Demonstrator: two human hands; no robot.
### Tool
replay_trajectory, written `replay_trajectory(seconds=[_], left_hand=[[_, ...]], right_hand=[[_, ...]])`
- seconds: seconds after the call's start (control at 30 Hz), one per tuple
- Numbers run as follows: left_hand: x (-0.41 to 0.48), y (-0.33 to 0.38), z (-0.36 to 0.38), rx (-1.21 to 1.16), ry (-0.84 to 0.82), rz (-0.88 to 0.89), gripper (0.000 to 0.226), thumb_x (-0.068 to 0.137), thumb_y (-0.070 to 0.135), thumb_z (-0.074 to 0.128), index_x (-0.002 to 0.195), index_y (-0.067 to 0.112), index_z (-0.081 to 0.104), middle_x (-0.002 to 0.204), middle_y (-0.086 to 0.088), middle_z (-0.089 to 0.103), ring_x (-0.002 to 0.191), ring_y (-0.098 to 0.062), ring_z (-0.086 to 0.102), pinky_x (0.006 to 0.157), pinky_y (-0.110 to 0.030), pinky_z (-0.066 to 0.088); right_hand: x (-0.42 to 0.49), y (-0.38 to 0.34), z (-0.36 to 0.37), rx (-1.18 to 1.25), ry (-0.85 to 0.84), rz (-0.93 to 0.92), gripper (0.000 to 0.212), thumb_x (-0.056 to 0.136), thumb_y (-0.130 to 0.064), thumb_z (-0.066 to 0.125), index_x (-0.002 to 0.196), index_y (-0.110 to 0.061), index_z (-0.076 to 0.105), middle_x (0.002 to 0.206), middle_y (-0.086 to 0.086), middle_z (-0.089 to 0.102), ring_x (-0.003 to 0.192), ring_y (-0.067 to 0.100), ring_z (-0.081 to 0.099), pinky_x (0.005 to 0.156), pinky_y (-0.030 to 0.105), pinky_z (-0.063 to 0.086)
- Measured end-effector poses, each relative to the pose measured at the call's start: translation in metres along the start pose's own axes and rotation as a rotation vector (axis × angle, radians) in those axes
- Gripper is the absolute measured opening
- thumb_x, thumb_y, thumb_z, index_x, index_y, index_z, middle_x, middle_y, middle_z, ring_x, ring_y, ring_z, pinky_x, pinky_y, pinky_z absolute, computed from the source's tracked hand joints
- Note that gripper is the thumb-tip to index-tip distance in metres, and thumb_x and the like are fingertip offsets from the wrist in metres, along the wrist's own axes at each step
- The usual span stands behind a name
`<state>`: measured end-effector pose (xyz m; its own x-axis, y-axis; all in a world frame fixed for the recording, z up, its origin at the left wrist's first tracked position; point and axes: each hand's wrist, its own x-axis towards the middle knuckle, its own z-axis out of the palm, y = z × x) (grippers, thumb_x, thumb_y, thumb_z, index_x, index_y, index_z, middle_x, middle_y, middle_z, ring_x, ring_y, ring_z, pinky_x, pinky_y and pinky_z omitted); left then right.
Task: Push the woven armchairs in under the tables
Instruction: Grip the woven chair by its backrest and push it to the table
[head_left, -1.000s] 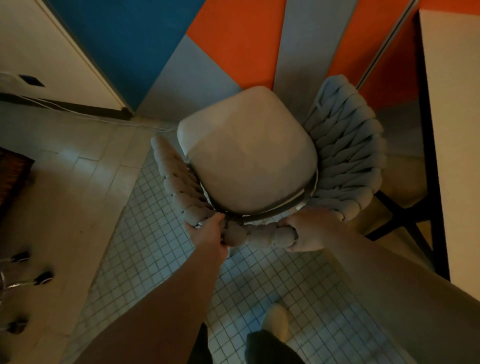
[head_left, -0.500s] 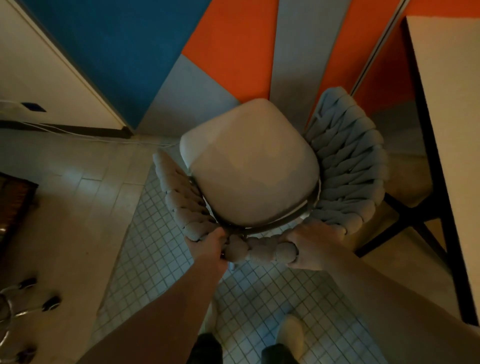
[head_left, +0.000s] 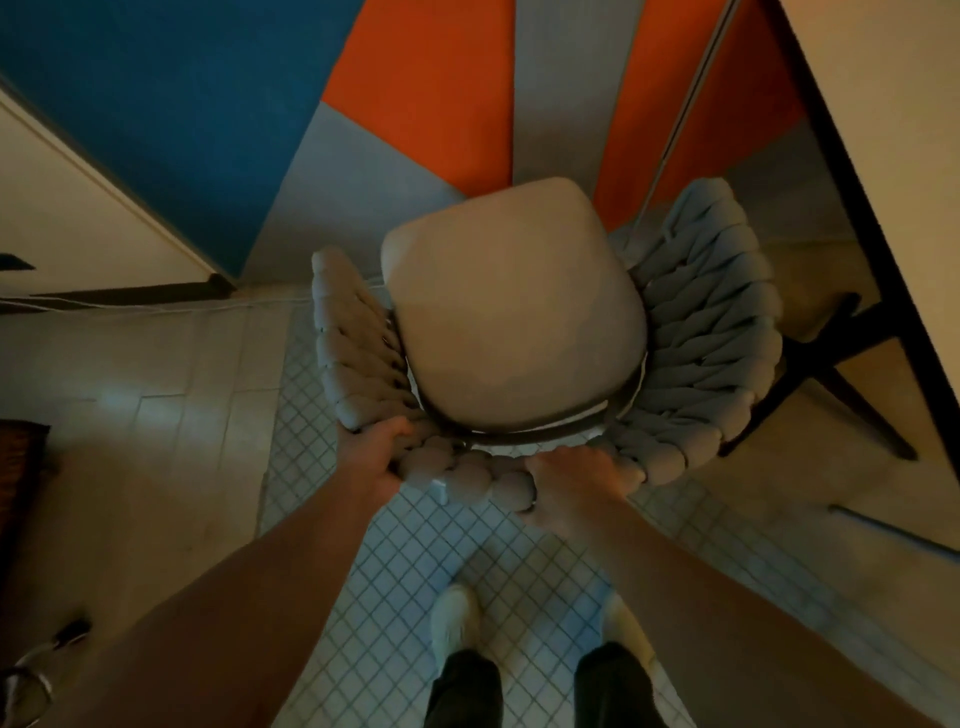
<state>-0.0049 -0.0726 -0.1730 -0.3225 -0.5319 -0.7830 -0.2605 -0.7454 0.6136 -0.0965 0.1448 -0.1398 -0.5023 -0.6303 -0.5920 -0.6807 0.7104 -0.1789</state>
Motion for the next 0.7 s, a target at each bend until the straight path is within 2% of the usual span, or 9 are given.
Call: replay_trajectory(seconds=[0.07,0.27,0.43,0.57,0.67,0.7], left_hand=[[0.012,0.010,-0.007,0.040,-0.048,-0.016,0.070,0.073,-0.009,0.068,0.137,0.018,0.058,0.127,-0.021,0.067,0.108,-0.043,0.068,0.072,-0.056,0.061],[0.033,0.037,-0.014,0.125,-0.088,-0.011,0.071,0.067,-0.012,0.067,0.133,0.013,0.060,0.123,-0.021,0.069,0.104,-0.042,0.071,0.078,-0.060,0.060],[0.040,0.055,-0.011,0.184,-0.110,0.010,0.064,0.075,-0.016,0.064,0.131,0.014,0.061,0.119,-0.020,0.069,0.104,-0.042,0.071,0.082,-0.063,0.059],[0.041,0.057,-0.012,0.164,-0.134,-0.005,0.059,0.083,-0.005,0.071,0.136,0.018,0.057,0.124,-0.018,0.069,0.105,-0.038,0.071,0.073,-0.052,0.062],[0.031,0.047,-0.010,0.125,-0.046,0.037,0.063,0.085,0.004,0.076,0.140,0.023,0.052,0.124,-0.013,0.067,0.107,-0.035,0.069,0.078,-0.055,0.061],[0.026,0.040,-0.008,0.140,-0.011,0.040,0.063,0.084,0.008,0.078,0.139,0.024,0.051,0.124,-0.011,0.066,0.107,-0.035,0.069,0.075,-0.055,0.062]], right_hand=[[0.003,-0.012,0.001,0.027,0.010,0.030,0.051,0.085,-0.056,0.065,0.127,-0.027,0.057,0.113,0.002,0.067,0.105,0.026,0.063,0.083,0.038,0.047],[0.011,-0.039,0.006,0.086,0.060,0.083,0.052,0.086,-0.059,0.062,0.127,-0.029,0.057,0.108,0.001,0.067,0.102,0.025,0.063,0.082,0.037,0.047],[0.019,-0.055,0.008,0.122,0.097,0.120,0.052,0.085,-0.064,0.060,0.125,-0.030,0.058,0.108,0.001,0.067,0.101,0.025,0.064,0.085,0.039,0.050],[0.017,-0.058,0.005,0.121,0.122,0.131,0.051,0.087,-0.062,0.058,0.127,-0.031,0.056,0.110,-0.001,0.068,0.102,0.023,0.064,0.084,0.036,0.050],[0.003,-0.055,0.001,0.223,0.170,0.079,0.049,0.088,-0.055,0.061,0.133,-0.037,0.053,0.118,-0.007,0.069,0.108,0.018,0.063,0.088,0.034,0.051],[-0.002,-0.055,0.000,0.299,0.184,0.064,0.049,0.088,-0.051,0.062,0.135,-0.038,0.053,0.119,-0.008,0.069,0.110,0.016,0.063,0.090,0.034,0.051]])
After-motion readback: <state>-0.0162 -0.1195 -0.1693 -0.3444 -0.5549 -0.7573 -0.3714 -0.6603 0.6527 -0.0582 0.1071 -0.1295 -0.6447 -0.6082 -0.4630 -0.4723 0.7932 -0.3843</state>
